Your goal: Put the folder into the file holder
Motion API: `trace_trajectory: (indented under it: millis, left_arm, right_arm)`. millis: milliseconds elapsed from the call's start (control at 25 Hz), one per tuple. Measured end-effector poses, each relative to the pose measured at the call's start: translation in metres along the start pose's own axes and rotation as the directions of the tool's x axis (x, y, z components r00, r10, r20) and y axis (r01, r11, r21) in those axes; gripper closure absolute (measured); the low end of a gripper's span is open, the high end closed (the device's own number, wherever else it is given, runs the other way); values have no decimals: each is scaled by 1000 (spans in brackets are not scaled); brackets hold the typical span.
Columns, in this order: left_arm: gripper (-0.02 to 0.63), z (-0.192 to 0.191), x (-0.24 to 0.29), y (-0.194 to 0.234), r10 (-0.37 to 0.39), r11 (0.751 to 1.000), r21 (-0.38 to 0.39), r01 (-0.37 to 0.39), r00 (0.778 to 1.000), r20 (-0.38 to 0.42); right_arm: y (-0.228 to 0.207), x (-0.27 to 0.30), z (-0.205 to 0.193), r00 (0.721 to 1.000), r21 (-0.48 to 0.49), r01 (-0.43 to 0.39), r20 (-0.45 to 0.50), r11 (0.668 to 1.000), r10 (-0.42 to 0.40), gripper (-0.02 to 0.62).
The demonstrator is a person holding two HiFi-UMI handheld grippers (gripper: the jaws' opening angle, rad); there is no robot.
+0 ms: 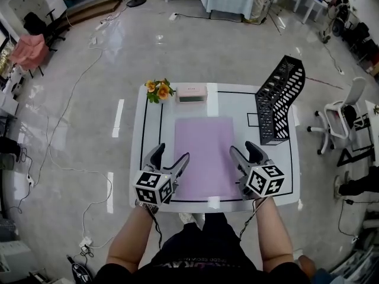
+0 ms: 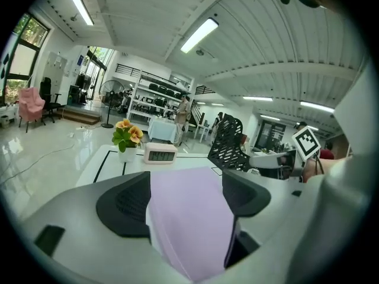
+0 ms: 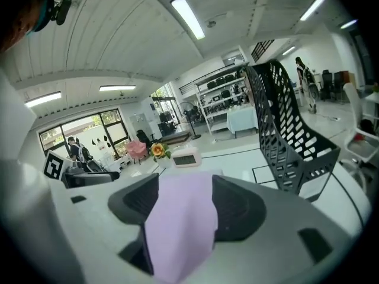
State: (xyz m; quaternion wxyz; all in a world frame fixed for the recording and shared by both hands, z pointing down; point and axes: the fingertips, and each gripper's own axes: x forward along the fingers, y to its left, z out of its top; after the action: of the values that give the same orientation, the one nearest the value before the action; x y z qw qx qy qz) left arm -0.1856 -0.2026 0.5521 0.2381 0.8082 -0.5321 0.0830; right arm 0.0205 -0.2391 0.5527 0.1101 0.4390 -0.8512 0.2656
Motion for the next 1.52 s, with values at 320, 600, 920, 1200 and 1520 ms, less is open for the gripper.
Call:
trace_trajectory:
  millis: [320,600,920,1200,1520]
  left_arm:
    - [235,-26,44,23,46,996,-66,-53,995,-94]
    - [227,-51,70,39,57,990,-116,-78,983,-174]
    - [224,-67,90,52,56,982,-161,-95,971,-231]
    - [224,-82,102,52,26,978,-193,-82,961,-277]
    - [229,-88,107,51,-8,966,-250,-68,957,-291]
  right_arm:
    - [-38,48,-26,990,111,-21,-137,994,36,298]
    - [-58,81,-52,970,192,-32,-231,981,77,281]
    - [-64,104,-66,948,242,-52,-294,969,124,278]
    - [-60,117,-73,933,283,-67,-322,957,161,278]
    - [-59,119,-75,930,274,-62,-334,960,155,278]
